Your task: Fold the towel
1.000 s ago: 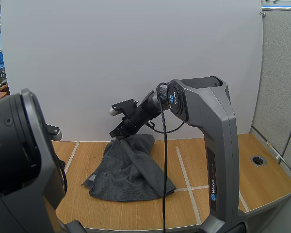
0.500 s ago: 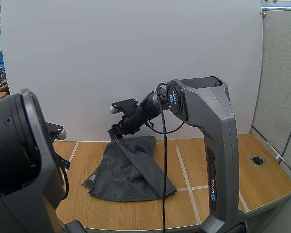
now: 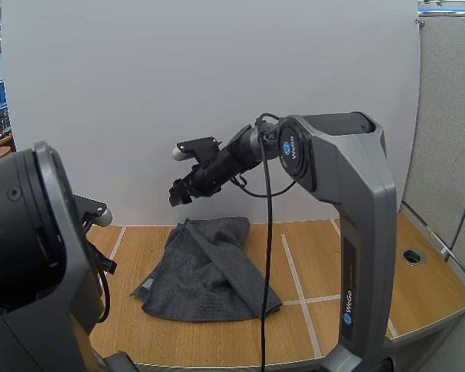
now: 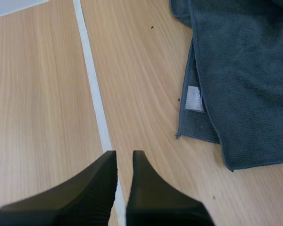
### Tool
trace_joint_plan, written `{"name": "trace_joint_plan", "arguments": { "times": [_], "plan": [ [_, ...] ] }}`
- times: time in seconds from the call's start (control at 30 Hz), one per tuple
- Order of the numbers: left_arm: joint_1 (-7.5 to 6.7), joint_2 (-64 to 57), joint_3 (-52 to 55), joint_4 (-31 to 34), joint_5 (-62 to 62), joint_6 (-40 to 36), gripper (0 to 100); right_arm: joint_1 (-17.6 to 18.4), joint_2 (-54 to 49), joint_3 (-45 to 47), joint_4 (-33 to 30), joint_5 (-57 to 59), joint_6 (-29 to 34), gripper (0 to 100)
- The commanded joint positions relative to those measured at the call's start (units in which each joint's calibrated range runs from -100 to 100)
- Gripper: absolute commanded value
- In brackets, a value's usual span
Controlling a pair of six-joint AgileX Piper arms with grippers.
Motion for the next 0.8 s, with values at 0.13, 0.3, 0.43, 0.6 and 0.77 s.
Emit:
{"name": "trace_joint_plan", "arguments": {
  "times": [0.13,0.3,0.43,0.6,0.77],
  "plan": [
    [0.03,-0.6,0.0,-5.6,-0.2,4.2,20,-3.2,-9.8,-0.1,-8.8,13.8,4.6,45],
    [0.03,-0.6,0.0,-7.0,-0.2,6.7,20,-4.3,-13.3,-0.1,-15.4,20.7,8.5,0],
    [0.03,-0.6,0.0,-7.8,0.0,8.6,20,-5.8,-14.9,0.5,-15.6,26.2,10.3,0],
    [0.03,-0.6,0.0,-9.7,0.0,10.6,20,-7.4,-17.5,4.0,-15.6,28.9,10.6,0],
    [0.03,-0.6,0.0,-11.1,0.3,11.6,20,-8.2,-22.3,10.7,-16.4,28.6,10.2,0]
  ]
}}
